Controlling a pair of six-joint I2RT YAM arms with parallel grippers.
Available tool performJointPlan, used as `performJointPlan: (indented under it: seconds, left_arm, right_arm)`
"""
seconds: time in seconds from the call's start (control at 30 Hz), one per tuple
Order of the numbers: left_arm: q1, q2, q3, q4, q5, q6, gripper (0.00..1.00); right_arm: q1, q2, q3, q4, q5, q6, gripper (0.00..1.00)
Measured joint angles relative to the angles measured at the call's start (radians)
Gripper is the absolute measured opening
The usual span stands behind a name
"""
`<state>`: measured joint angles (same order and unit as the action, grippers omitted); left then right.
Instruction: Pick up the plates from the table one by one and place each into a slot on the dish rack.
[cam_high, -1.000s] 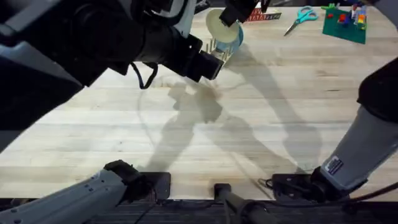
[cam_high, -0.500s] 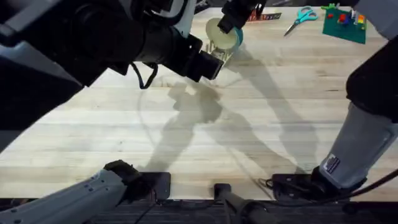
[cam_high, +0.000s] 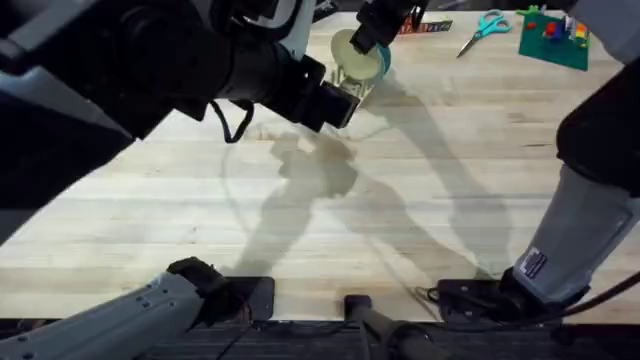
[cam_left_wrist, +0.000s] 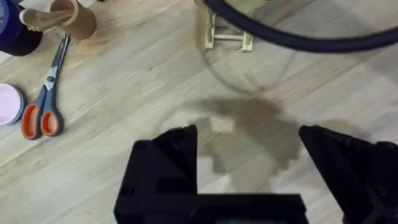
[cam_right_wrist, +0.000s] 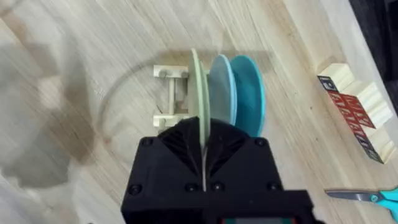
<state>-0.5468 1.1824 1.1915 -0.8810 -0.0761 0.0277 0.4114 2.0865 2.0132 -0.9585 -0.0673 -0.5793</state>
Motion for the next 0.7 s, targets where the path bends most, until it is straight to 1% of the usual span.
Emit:
performJointPlan:
  seconds: [0.1,0.47,0.7]
  left_arm:
    - [0.000,0.000,0.000,0.000,0.000,0.000,0.992]
    - [0.000,0.000,0.000,0.000,0.000,0.000,0.993]
    - [0.000,0.000,0.000,0.000,0.000,0.000,0.993]
  right_arm:
    - [0.000,0.000,0.000,0.000,0.000,0.000,0.033]
    - [0.000,0.000,0.000,0.000,0.000,0.003,0.144]
    - [0.000,0.000,0.000,0.000,0.000,0.003,0.149]
